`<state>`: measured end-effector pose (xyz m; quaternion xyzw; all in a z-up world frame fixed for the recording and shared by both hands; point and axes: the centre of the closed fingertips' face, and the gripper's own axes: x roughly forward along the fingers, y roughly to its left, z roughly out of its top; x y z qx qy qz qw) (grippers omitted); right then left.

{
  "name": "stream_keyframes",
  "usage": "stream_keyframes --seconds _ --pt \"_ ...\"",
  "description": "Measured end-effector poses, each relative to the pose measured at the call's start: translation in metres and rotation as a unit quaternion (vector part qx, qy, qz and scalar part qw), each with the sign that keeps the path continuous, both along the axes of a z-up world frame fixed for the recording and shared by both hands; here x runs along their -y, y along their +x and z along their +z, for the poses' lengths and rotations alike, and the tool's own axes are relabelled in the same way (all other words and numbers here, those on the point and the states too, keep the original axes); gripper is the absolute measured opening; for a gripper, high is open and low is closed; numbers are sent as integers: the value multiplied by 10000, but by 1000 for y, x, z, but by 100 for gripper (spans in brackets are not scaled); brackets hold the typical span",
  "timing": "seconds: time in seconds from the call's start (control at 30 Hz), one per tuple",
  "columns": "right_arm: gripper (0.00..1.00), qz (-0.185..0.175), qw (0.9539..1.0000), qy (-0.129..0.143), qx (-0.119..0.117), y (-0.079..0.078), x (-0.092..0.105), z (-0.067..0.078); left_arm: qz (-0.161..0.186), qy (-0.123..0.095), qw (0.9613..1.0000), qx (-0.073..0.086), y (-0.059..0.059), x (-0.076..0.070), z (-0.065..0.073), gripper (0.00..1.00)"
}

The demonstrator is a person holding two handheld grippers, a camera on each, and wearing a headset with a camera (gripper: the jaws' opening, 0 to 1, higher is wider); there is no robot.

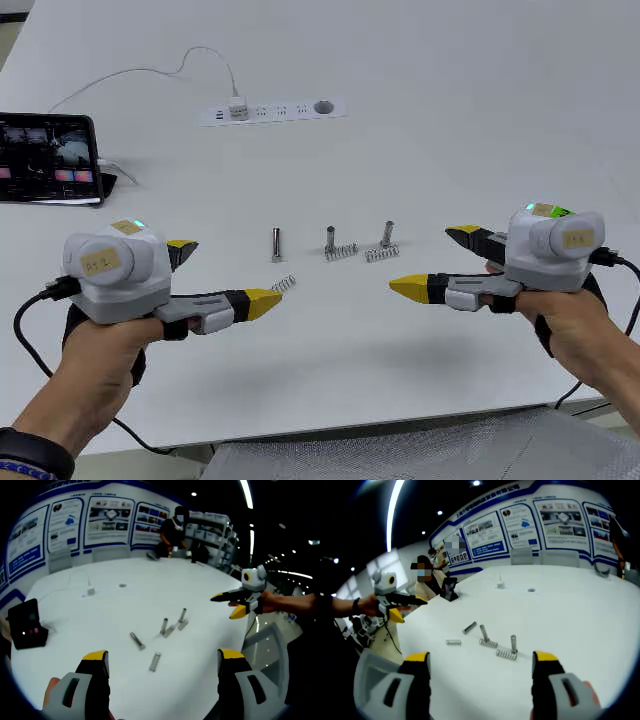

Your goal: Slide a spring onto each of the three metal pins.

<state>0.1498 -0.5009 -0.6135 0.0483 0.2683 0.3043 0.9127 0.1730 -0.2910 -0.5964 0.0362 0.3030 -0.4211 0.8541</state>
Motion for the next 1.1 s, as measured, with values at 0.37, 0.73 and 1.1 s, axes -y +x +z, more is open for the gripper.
stream_keyframes --seconds 0.37,0.73,1.1 --pt "83 13 10000 21 -28 -2 0 -2 -54 -5 10000 -33 -3 4 -1 91" --pt "85 44 10000 21 -55 -3 -2 -5 7 -7 10000 -55 -2 0 -2 91" --pt "86 102 9999 -75 -96 -10 -4 -13 122 -19 9999 -99 0 -4 -5 90"
